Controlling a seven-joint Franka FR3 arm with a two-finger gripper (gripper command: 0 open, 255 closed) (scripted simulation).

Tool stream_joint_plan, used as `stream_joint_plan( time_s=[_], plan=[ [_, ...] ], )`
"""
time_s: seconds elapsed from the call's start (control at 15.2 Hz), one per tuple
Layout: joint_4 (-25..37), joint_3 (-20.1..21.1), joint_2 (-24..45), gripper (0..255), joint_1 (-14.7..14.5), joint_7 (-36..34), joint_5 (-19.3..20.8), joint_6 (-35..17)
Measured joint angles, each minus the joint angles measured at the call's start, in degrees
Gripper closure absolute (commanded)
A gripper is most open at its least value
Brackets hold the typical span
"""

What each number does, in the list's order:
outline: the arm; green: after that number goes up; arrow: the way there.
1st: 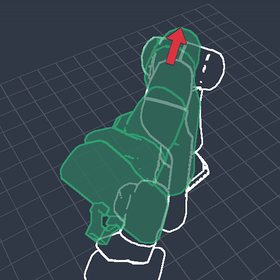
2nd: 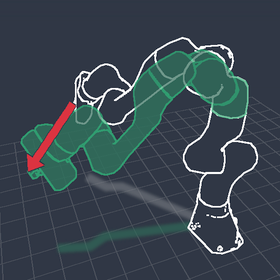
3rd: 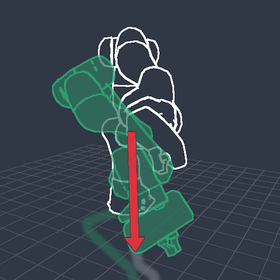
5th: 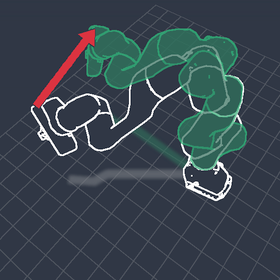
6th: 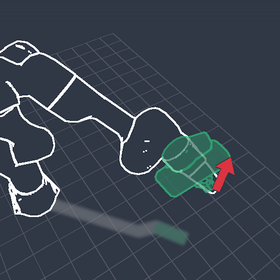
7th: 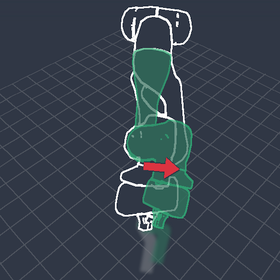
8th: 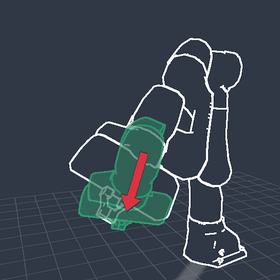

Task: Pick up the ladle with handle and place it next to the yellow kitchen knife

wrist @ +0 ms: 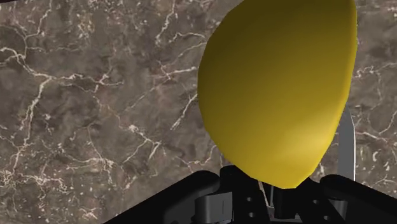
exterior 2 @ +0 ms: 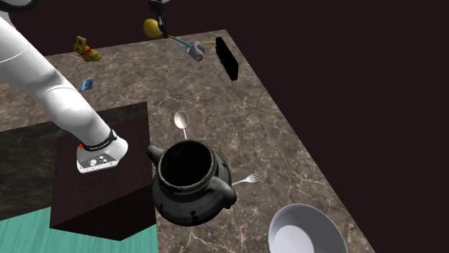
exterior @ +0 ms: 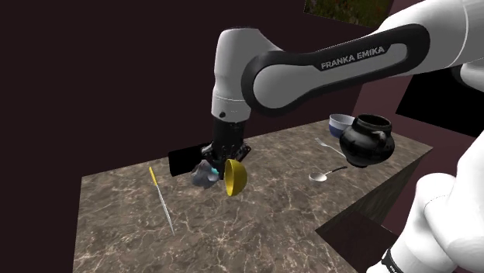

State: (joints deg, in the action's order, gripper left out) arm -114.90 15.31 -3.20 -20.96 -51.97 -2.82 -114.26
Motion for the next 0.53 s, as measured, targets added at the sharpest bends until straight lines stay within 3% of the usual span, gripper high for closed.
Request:
stream_joint_plan(
  time_s=[0.53],
  plan=[
    [11.05,5.3,9.17,255,-5.52,-12.1,3.78,2.1]
  ],
)
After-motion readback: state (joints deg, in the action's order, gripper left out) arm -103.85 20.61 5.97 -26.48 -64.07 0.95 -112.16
